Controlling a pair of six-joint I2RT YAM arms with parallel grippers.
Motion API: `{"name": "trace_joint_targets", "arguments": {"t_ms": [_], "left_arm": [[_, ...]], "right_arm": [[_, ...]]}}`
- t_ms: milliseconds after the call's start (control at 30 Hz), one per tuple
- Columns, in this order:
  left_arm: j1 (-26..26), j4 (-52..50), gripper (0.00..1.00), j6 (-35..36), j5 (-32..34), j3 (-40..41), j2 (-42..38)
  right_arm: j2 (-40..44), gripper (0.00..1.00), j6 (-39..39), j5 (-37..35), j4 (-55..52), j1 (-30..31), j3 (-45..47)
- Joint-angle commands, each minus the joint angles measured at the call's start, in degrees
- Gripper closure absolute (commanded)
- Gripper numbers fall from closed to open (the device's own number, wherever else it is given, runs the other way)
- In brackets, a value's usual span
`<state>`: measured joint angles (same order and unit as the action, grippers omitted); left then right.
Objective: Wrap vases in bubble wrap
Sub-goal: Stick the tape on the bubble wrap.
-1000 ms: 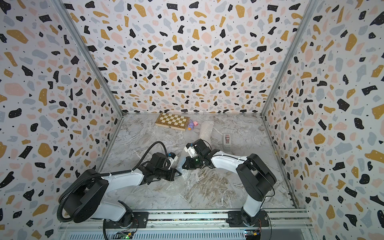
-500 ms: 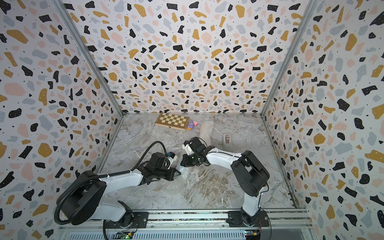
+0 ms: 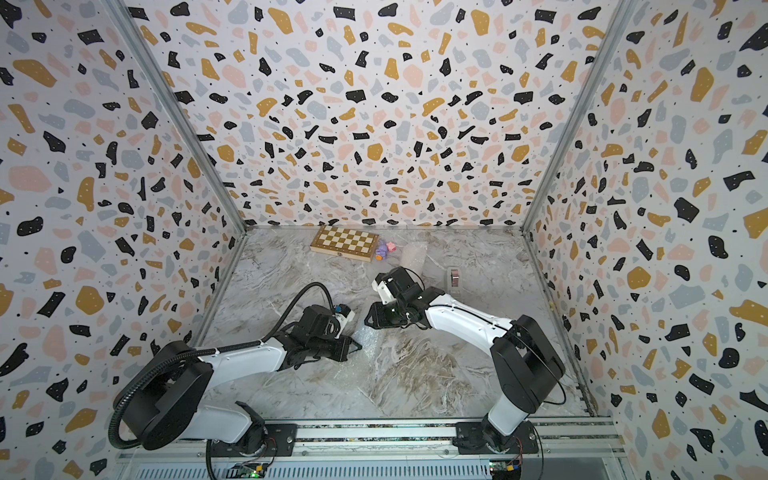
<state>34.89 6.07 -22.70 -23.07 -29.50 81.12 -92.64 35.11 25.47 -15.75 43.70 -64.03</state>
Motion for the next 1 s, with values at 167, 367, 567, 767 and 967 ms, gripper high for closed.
{"name": "trace_joint_targets", "arguments": {"t_ms": [167,367,567,767,967], "left_arm": [[0.2,-2.1,0.66,0.3,1.0,0.2,0.4],[0.2,-2.0,0.67,0.1,1.0,0.5,0.1],[0.2,-1.9,0.67,0.2,0.9,0.3,0.5],[0.2,-1.9,0.67,0.4,1.3,0.5,0.0],[0.2,-0.8,0.67,0.4,1.1,0.3,0.0]], "right_arm": [[-5.6,0.66,5.7,5.9,7.4,1.0,0.1],[-7.5,0.68,5.4,3.6,9.6,0.1,3.9],[-5.3,0.69,4.7,5.4,11.0,-0.9,6.1],[0.3,0.68,8.4,10.0,11.5,-2.0,6.5],[-5.9,0.69,10.2,11.6,13.6,0.1,2.3]]}}
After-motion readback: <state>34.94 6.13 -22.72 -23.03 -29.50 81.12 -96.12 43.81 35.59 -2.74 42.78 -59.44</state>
